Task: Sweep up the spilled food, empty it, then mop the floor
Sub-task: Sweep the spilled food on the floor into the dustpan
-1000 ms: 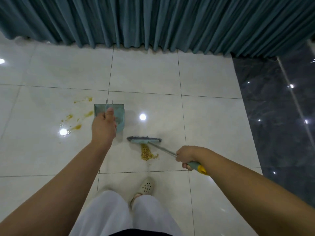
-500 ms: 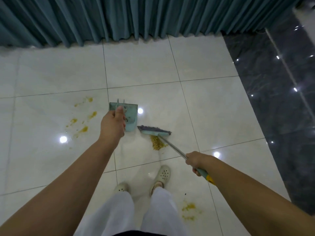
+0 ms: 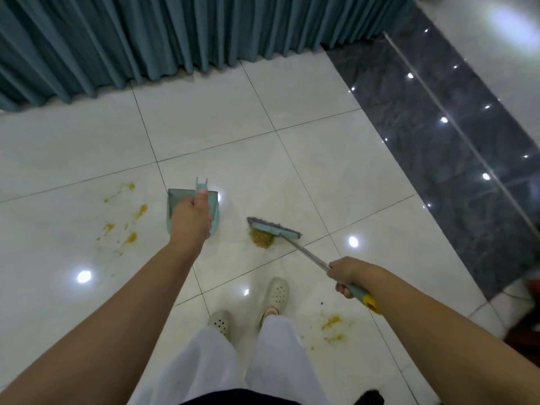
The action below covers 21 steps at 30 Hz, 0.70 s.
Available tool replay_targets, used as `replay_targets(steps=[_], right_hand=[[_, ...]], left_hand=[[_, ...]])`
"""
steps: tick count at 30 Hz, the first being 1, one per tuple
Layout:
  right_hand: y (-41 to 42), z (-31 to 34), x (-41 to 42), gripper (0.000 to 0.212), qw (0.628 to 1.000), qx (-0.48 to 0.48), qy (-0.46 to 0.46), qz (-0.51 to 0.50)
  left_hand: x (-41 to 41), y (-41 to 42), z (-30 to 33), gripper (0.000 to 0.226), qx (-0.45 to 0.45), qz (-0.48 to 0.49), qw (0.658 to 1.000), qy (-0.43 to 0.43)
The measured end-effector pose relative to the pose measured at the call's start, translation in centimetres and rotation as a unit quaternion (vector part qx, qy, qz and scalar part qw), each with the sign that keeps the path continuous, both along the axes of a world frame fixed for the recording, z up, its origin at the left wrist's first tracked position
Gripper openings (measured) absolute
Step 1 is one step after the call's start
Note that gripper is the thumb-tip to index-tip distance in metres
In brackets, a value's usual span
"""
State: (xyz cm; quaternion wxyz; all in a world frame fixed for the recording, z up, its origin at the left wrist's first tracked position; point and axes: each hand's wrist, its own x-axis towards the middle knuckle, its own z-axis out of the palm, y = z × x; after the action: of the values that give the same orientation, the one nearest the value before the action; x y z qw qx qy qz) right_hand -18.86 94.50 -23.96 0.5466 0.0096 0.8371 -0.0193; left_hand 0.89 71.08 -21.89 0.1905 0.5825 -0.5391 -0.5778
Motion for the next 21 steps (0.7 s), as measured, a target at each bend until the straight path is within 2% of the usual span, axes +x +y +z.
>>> replay_targets(steps=[5, 10, 16, 21], right_hand=[[3.1, 0.2, -1.4, 0.018, 0.978, -0.043, -0.023, -0.201], [4.5, -1.5, -2.6, 0.018, 0.937, -0.092, -0.056, -0.333], [3.1, -5.1, -0.8, 0.015, 0.908, -0.115, -0.104, -0.390], [1.8, -5.4, 1.0, 0.011, 0.878, -0.143, -0.150, -0.430]], left_hand=[[0.3, 1.3, 0.2, 0.044, 0.008, -0.008, 1.000, 0.015], [0.5, 2.6, -0.1, 0.042, 0.013, -0.011, 1.000, 0.009], [0.2, 4.4, -0.9, 0.044, 0.011, -0.030, 0.999, 0.005], [-1.1, 6.7, -1.0, 0.043, 0.021, -0.028, 0.999, 0.001]])
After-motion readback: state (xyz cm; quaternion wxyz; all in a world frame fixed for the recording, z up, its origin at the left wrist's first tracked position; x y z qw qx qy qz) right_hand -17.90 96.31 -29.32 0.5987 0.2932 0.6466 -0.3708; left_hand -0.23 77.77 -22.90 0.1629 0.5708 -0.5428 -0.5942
